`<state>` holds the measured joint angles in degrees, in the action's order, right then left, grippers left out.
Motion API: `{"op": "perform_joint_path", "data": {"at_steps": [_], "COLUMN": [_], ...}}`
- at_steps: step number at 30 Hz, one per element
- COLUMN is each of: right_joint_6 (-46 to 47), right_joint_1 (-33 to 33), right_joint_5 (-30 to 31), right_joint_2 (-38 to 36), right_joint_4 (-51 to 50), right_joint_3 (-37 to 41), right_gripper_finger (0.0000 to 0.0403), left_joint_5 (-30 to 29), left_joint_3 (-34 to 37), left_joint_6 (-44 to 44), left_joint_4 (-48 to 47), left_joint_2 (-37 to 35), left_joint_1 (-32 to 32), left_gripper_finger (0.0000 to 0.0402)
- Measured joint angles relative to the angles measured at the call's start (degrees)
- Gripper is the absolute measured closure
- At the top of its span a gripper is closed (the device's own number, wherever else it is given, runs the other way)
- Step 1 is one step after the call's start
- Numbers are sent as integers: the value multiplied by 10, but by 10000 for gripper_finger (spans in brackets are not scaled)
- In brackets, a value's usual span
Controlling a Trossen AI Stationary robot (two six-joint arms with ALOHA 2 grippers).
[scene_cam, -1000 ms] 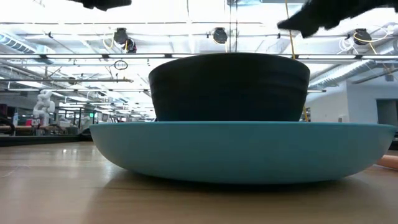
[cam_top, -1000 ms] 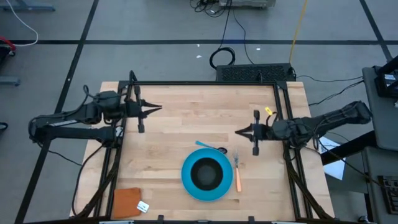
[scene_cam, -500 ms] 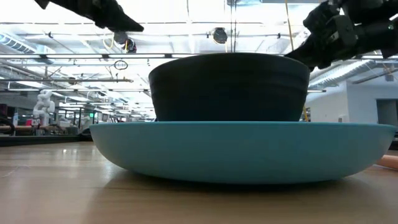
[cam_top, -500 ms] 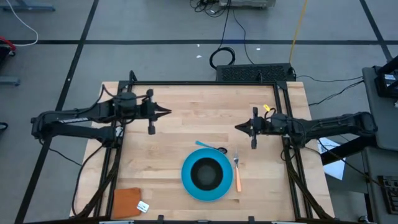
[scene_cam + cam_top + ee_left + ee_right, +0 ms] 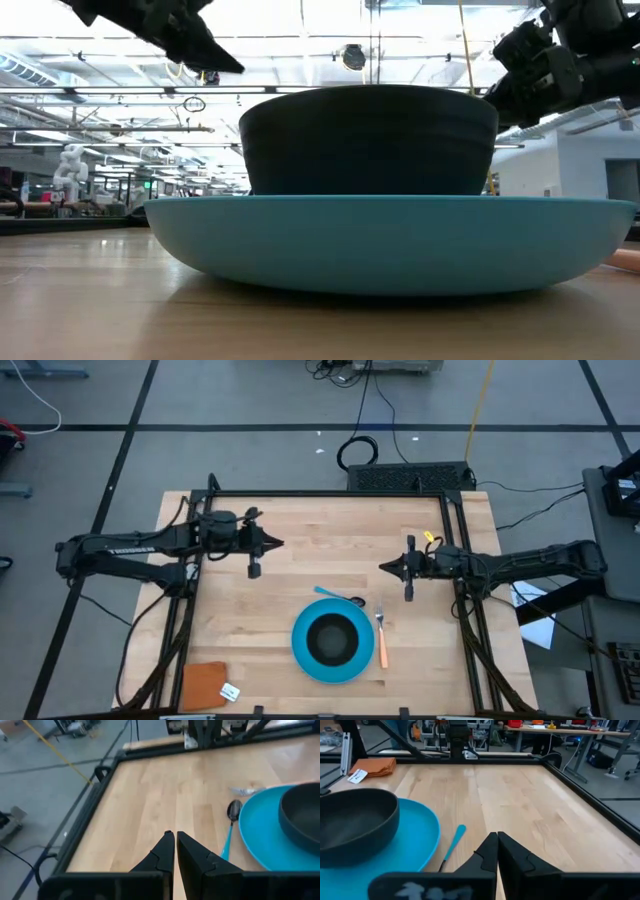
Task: Set table place
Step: Put the blue spoon into the bowl
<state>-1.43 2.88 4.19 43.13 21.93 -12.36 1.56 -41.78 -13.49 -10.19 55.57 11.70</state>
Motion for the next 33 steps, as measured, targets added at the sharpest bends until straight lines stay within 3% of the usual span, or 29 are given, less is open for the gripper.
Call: {"op": "perform_joint_path", "data": {"at_steps": [4,11,25,29,33], "right_joint_6": [-7,7,33,38,38], "right_joint_1": [10,16,16,15,14], "right_joint_5": [0,0,0,0,0], "right_joint_2": [0,0,0,0,0], "right_joint_4": [1,1,-8,-14,-14], "right_joint_3": [0,0,0,0,4], "right_gripper_finger": [403,403,403,403,403], "left_joint_5": [5,70,14,-19,-24], "left_joint_3": [0,0,3,32,77], "left_joint_6": [8,54,260,334,389], "left_joint_4": [6,-17,-51,-35,15], "left_joint_2": [27,75,117,117,117], "left_joint_1": [0,-24,-128,-159,-184], "left_gripper_finger": [376,376,375,371,339]}}
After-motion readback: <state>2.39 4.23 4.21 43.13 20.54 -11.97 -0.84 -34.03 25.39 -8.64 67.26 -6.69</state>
